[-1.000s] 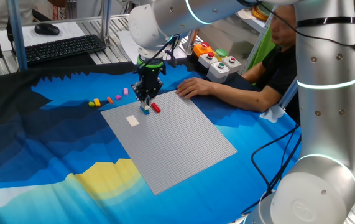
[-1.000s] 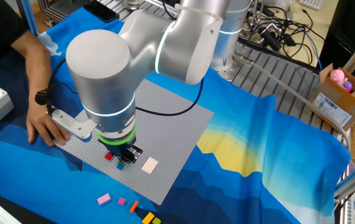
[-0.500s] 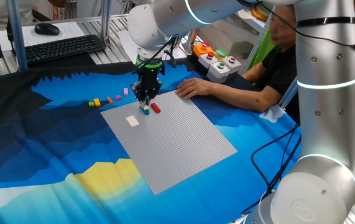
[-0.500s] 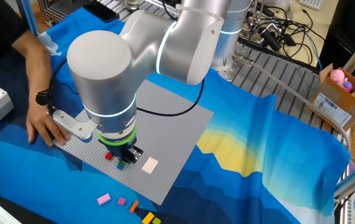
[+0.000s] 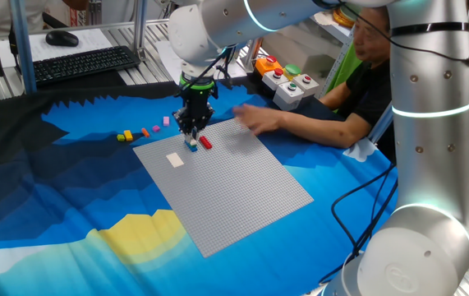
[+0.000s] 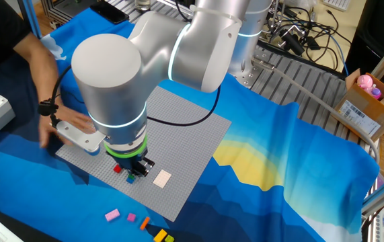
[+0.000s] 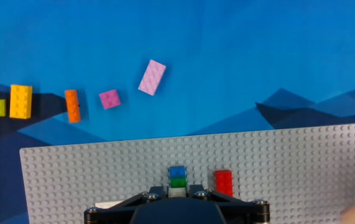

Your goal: Stack small Lego blocks one on top of the other

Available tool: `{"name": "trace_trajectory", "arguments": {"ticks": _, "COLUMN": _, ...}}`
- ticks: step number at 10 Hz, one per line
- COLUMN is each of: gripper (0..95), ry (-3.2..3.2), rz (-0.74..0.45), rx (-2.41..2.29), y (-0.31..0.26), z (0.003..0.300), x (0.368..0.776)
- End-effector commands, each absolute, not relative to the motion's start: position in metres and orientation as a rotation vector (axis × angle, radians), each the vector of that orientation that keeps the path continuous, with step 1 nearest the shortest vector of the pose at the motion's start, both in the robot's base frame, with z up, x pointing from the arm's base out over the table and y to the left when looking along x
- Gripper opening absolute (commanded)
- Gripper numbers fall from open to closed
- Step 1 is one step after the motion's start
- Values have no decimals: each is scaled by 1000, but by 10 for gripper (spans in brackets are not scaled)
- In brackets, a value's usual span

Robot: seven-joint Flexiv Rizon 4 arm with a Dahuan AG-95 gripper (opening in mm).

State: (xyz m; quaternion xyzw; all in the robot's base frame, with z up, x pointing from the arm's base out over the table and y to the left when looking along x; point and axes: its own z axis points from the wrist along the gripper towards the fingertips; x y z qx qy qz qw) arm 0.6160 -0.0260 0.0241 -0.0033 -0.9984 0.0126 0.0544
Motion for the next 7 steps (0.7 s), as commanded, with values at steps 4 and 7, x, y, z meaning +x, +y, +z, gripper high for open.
{"name": "trace_trajectory", "arguments": {"ticks": 4, "gripper": 0, "ry": -3034, "rz": 45, "rx": -30, "y": -26, "z": 21, "x": 608}}
{"name": "trace_trajectory", "arguments": {"ticks": 7, "gripper": 0, "ry": -3018, "rz": 41, "rx": -11, "y": -26, "z": 22, "x": 608}}
